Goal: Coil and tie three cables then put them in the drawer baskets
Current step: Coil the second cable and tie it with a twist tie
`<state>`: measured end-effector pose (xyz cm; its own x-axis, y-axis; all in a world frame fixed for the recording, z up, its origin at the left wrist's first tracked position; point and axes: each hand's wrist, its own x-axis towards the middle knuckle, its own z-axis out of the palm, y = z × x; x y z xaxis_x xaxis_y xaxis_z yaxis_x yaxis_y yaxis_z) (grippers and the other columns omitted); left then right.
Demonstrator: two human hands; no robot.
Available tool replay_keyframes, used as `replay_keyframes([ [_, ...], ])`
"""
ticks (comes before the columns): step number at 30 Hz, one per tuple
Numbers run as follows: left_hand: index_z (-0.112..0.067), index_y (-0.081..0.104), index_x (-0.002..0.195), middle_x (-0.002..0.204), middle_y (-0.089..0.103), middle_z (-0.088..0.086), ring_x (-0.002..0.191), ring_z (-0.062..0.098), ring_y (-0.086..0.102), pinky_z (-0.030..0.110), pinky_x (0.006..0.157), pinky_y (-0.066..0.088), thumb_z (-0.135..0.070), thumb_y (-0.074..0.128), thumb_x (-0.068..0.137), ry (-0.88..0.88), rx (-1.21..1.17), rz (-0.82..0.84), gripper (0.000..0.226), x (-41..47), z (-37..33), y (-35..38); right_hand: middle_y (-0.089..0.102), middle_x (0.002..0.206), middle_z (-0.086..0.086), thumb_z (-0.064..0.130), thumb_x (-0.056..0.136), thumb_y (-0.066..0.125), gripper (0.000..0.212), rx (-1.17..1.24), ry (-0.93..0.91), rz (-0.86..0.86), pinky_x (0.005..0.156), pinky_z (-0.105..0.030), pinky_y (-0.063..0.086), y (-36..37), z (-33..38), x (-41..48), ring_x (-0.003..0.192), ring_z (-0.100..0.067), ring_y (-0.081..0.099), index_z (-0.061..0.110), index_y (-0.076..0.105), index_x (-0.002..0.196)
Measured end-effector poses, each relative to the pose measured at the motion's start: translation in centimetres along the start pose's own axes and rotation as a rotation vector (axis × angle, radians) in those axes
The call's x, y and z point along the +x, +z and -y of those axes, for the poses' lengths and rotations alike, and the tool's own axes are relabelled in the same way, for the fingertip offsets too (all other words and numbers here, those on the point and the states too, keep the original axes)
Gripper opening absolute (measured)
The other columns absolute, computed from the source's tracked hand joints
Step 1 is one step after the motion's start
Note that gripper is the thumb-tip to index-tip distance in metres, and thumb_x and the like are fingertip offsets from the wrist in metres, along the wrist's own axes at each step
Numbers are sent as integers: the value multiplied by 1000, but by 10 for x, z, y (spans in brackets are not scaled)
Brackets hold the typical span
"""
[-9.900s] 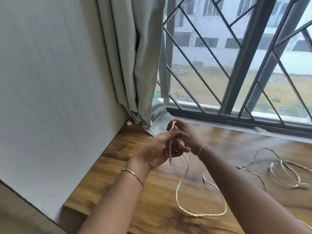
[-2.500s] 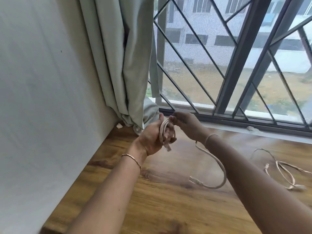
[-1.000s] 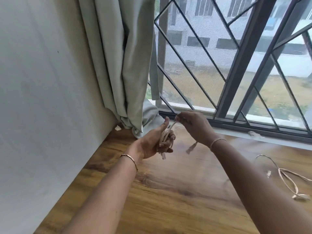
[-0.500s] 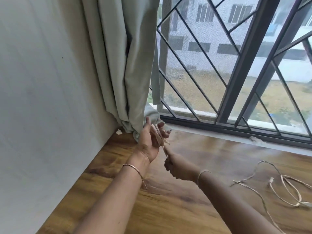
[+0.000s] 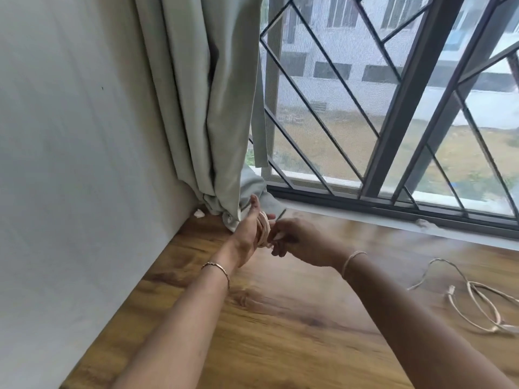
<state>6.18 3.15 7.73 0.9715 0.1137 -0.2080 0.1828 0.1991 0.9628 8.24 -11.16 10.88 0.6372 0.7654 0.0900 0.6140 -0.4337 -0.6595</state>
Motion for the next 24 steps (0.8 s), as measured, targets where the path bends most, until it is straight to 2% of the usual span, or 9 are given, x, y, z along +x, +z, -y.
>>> replay_keyframes([
  [3, -6, 55, 61, 50, 51, 14, 45, 24, 45, 32, 50, 29, -75, 2, 84, 44, 88, 127, 89, -2, 3, 2, 64, 71, -6, -21, 75, 46, 26, -10, -30, 13, 58, -17, 50, 2, 5, 3, 54, 3, 58, -5, 62, 88],
  [4, -5, 54, 63, 50, 52, 14, 44, 22, 46, 30, 50, 29, -74, -3, 84, 41, 122, 147, 92, -3, 3, 3, 65, 72, -7, -19, 76, 47, 25, -24, -33, 3, 57, -15, 49, -1, 6, 4, 54, 1, 58, -3, 61, 88],
  [6, -6, 61, 84, 59, 62, 13, 48, 18, 55, 24, 49, 36, -69, -13, 84, 12, 162, 172, 97, -4, 3, 4, 64, 69, -4, -16, 78, 49, 25, -64, -19, -27, 53, -14, 46, -9, 7, 8, 53, -5, 58, 1, 60, 93],
  [8, -2, 61, 103, 72, 66, 19, 57, 24, 61, 24, 53, 45, -69, -19, 82, -9, 182, 238, 106, -5, 3, 4, 62, 68, 4, -11, 81, 51, 23, -58, -1, -80, 57, -13, 46, -17, 4, 12, 58, -8, 59, 3, 58, 97],
  [12, 5, 63, 85, 62, 62, 16, 54, 27, 55, 33, 57, 41, -79, -14, 75, -68, 175, 290, 114, -7, 3, 10, 65, 80, 0, 12, 86, 67, 7, -27, -14, -180, 72, -31, 50, -25, -6, 22, 75, -17, 61, 12, 61, 91],
  [17, -14, 66, 107, 69, 60, 12, 56, 22, 52, 27, 51, 46, -78, -5, 80, -63, 8, 273, 99, -12, -1, 16, 62, 74, 5, 17, 81, 74, 11, 183, 27, -253, 65, -15, 47, -21, -6, 19, 67, -3, 57, 12, 65, 87],
  [19, -5, 63, 106, 68, 59, 11, 53, 20, 53, 27, 50, 49, -80, -3, 79, -92, -22, 299, 104, -13, -2, 12, 62, 75, 4, 15, 82, 72, 11, 257, 38, -268, 67, -14, 49, -17, -7, 18, 67, 1, 56, 9, 64, 87],
  [22, 1, 58, 99, 54, 51, 10, 35, 13, 39, 18, 38, 39, -81, -2, 79, -95, -64, 356, 104, -16, -5, 10, 64, 81, -1, 14, 86, 68, 14, 352, 75, -231, 69, -17, 51, -11, -5, 16, 75, -4, 61, 5, 61, 93],
  [24, -10, 60, 96, 51, 43, 10, 30, 9, 28, 13, 34, 31, -78, -1, 81, -86, -98, 373, 92, -19, -8, 11, 64, 81, -3, 14, 90, 63, 12, 472, 122, -185, 69, -20, 53, -9, -6, 13, 77, -12, 62, 4, 58, 96],
])
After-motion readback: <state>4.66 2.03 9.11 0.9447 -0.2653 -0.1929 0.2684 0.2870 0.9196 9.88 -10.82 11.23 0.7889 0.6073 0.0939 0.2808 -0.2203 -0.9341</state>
